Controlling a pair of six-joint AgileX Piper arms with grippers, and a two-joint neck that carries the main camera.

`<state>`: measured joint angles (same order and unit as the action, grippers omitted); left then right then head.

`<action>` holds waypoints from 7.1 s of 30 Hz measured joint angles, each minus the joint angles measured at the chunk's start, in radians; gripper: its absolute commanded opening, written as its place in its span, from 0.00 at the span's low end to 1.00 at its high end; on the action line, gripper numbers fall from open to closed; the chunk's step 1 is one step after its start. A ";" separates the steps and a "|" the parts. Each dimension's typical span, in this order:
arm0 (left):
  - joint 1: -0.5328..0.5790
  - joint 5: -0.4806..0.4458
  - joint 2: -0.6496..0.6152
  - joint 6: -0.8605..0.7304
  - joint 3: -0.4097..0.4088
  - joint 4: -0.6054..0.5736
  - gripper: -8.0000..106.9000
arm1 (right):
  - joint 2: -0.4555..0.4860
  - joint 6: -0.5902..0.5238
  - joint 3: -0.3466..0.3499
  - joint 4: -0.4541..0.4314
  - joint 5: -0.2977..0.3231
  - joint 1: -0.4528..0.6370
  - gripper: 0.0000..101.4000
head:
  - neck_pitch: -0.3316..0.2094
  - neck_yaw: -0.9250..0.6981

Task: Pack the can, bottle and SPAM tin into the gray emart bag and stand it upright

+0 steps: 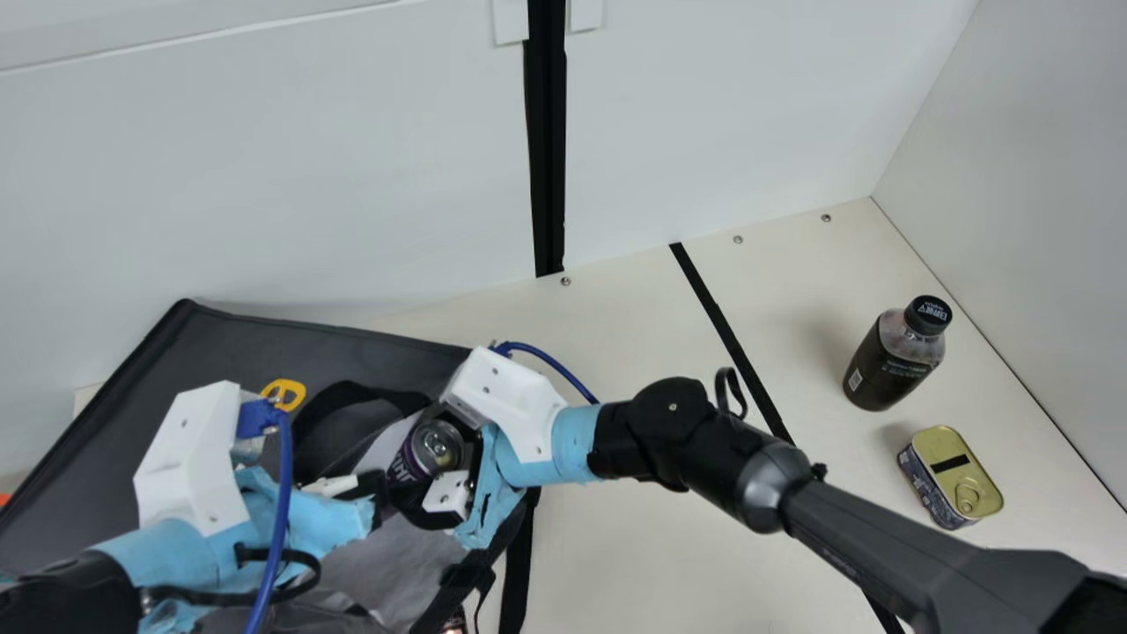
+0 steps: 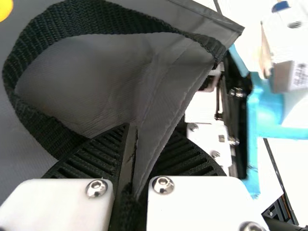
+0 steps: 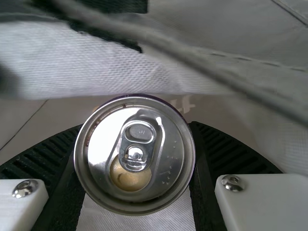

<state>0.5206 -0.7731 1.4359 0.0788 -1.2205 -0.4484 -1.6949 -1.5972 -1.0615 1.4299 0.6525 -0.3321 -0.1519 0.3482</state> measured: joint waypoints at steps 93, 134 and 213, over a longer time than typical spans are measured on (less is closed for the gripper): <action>0.000 0.000 0.000 0.000 0.000 0.000 0.00 | 0.363 0.416 0.132 -0.331 -0.059 0.198 0.94 | 0.000 -0.002; 0.000 0.000 0.000 0.000 0.000 0.000 0.00 | 0.693 1.146 0.135 -1.097 -0.039 0.457 0.94 | 0.000 -0.002; 0.000 0.000 0.000 0.000 0.000 0.000 0.00 | 0.923 1.845 -0.083 -1.874 0.570 0.442 0.94 | 0.000 0.000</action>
<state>0.5206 -0.7731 1.4359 0.0788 -1.2205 -0.4484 -0.7718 0.2474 -1.1450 -0.4442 1.2220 0.1097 -0.1519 0.3482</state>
